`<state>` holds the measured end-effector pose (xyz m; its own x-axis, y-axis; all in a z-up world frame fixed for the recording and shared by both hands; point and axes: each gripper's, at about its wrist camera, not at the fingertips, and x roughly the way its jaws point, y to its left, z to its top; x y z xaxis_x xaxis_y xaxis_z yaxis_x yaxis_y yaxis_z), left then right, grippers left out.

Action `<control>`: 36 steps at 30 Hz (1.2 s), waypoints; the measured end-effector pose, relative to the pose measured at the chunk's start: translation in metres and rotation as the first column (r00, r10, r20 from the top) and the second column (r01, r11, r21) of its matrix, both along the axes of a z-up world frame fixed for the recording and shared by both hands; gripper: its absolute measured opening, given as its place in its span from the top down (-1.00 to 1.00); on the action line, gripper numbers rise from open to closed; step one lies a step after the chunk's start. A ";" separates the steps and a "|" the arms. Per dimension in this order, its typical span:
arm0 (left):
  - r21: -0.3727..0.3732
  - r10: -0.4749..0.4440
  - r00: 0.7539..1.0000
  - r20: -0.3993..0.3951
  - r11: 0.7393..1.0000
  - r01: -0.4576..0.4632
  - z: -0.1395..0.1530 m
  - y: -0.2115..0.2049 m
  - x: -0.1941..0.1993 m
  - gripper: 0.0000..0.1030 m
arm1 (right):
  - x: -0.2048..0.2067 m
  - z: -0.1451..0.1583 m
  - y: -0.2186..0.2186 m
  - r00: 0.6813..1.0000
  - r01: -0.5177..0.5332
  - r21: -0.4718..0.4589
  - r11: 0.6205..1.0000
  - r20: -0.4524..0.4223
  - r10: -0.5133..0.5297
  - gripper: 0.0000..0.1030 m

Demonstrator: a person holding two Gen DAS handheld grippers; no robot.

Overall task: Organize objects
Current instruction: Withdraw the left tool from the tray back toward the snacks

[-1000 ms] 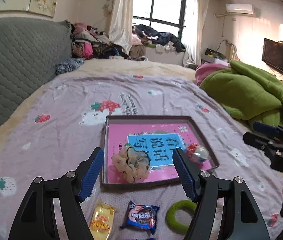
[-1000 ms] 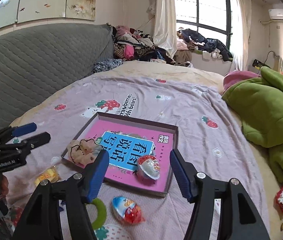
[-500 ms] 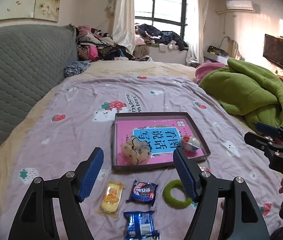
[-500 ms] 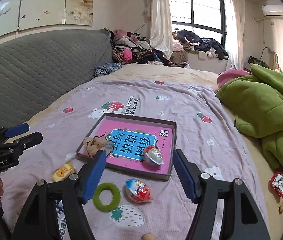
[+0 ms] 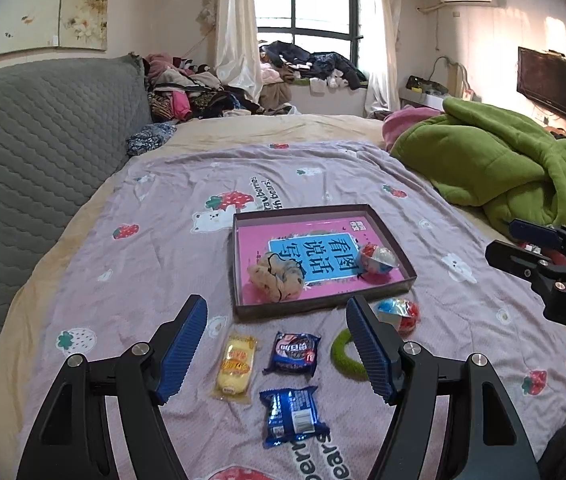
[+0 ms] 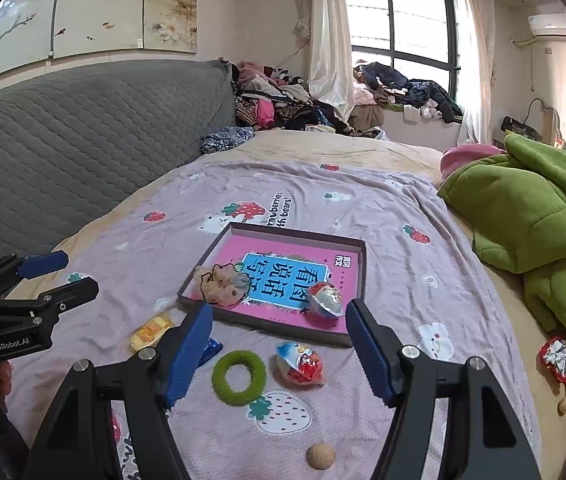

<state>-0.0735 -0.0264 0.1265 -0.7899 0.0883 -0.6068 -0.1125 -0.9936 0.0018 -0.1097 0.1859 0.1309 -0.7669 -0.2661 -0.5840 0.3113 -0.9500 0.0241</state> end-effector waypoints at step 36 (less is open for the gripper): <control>-0.013 -0.027 0.995 0.097 1.000 0.028 -0.050 -0.006 0.032 -0.43 | 0.027 -0.014 -0.019 0.999 -0.008 0.004 1.000 0.047 0.008 -0.34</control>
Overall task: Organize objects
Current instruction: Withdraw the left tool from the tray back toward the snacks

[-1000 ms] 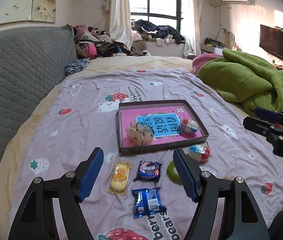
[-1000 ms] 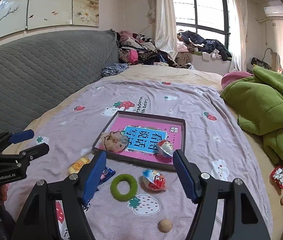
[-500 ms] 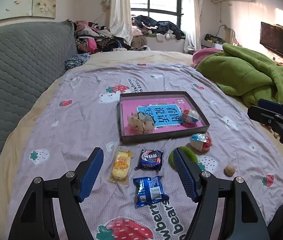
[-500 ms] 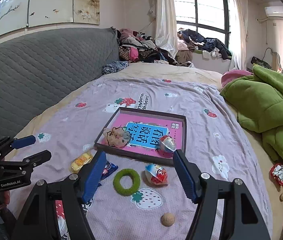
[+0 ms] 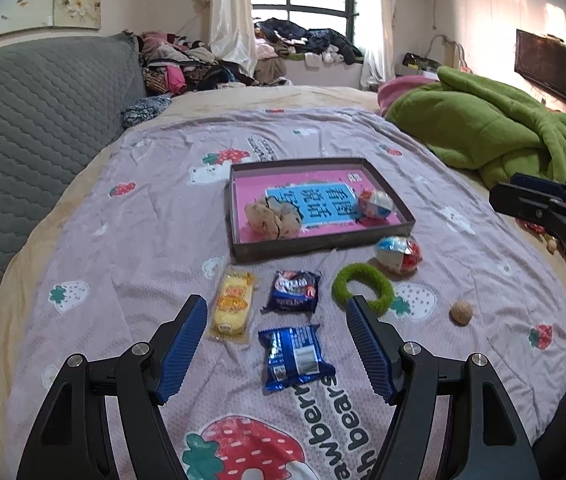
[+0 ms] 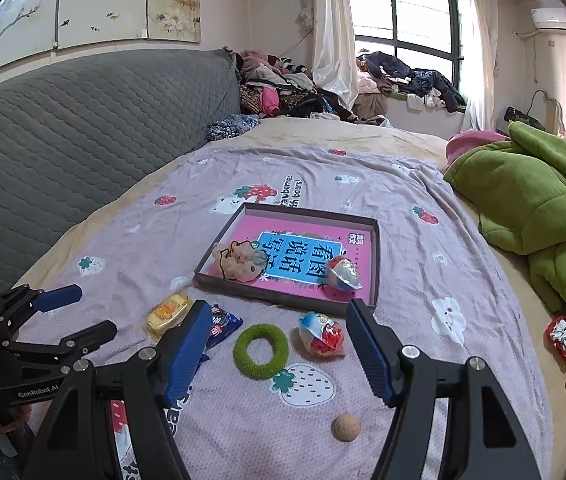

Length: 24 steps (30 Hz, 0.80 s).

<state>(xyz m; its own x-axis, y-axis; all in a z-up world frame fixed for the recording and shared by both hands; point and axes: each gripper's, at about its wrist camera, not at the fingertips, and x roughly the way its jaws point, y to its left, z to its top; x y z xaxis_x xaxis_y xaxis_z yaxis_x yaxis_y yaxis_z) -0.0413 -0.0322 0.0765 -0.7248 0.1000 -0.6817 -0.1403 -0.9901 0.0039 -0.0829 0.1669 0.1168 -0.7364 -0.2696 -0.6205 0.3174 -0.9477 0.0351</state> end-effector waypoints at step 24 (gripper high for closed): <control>-0.035 -0.014 0.996 0.086 0.999 0.017 -0.049 0.012 -0.006 -0.43 | -0.007 -0.050 -0.005 0.996 -0.003 0.035 0.999 0.085 0.000 -0.34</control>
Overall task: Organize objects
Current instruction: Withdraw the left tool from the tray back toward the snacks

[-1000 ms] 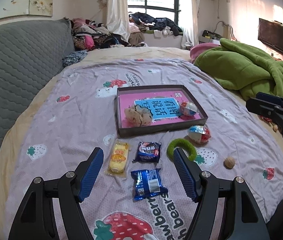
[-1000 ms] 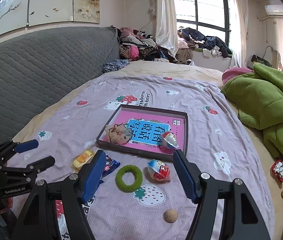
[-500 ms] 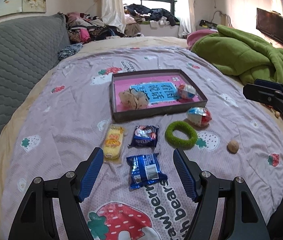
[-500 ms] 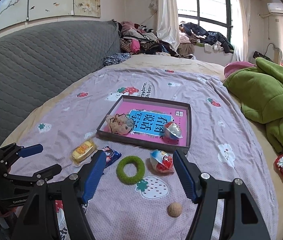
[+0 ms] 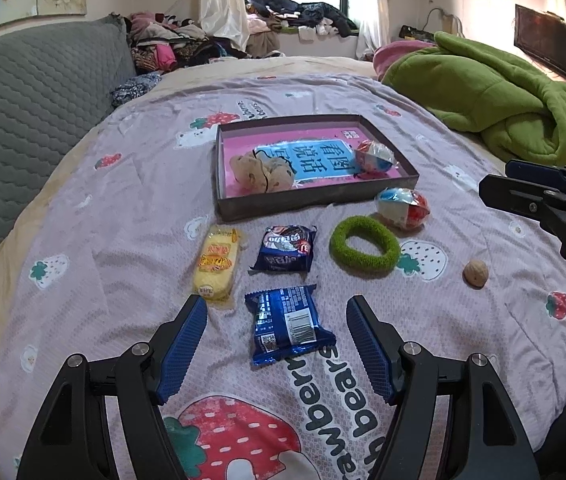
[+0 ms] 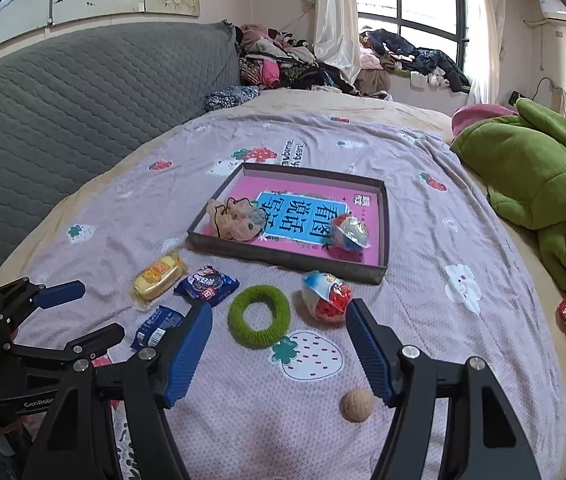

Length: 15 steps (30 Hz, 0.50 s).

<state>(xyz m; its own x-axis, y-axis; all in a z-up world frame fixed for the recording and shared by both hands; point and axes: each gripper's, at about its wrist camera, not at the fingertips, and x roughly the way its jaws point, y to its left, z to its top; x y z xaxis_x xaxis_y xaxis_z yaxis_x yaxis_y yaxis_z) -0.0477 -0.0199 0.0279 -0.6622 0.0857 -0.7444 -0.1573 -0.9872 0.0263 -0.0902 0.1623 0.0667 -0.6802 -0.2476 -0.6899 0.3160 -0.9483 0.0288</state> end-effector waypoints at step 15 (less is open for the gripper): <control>0.011 0.001 0.999 0.053 1.000 -0.002 -0.032 0.001 -0.011 -0.43 | -0.011 -0.036 -0.008 0.998 -0.009 0.019 1.000 0.056 0.008 -0.34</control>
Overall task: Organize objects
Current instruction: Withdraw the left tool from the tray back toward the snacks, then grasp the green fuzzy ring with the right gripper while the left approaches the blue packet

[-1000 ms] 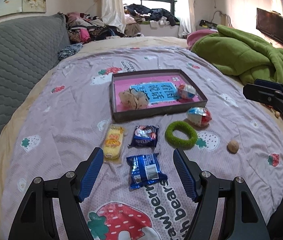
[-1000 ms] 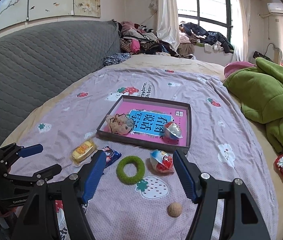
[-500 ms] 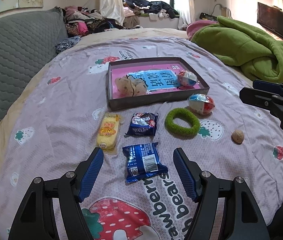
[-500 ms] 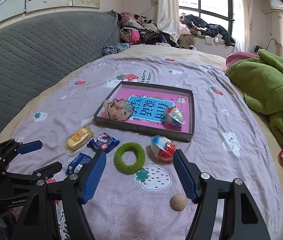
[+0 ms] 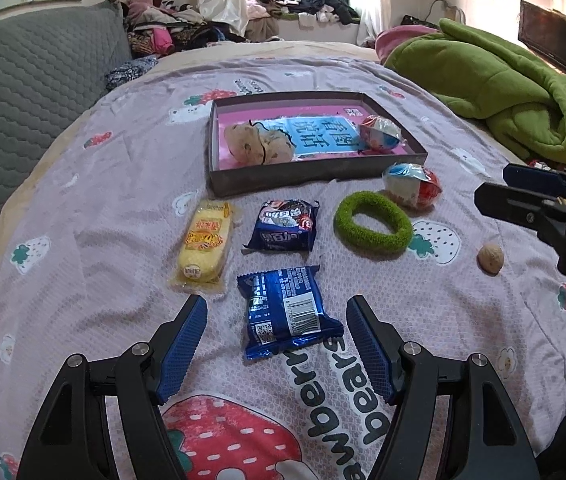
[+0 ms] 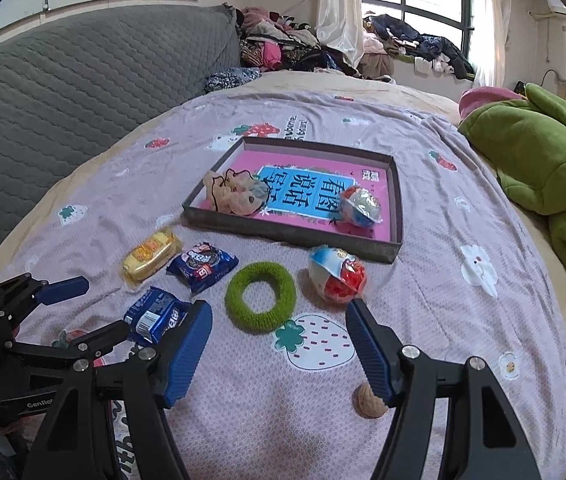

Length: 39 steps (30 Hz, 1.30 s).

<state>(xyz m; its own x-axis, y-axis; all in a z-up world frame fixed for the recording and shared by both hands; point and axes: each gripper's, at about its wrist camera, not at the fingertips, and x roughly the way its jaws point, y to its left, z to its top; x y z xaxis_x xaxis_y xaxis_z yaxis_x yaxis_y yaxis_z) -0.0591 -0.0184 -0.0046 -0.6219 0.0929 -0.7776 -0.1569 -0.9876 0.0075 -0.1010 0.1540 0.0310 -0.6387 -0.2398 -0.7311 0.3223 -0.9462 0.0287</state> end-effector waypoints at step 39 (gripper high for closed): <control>0.020 0.058 0.994 0.095 0.998 -0.060 -0.036 0.003 -0.027 -0.43 | -0.035 -0.054 -0.011 0.991 0.069 0.015 0.997 0.110 -0.071 -0.34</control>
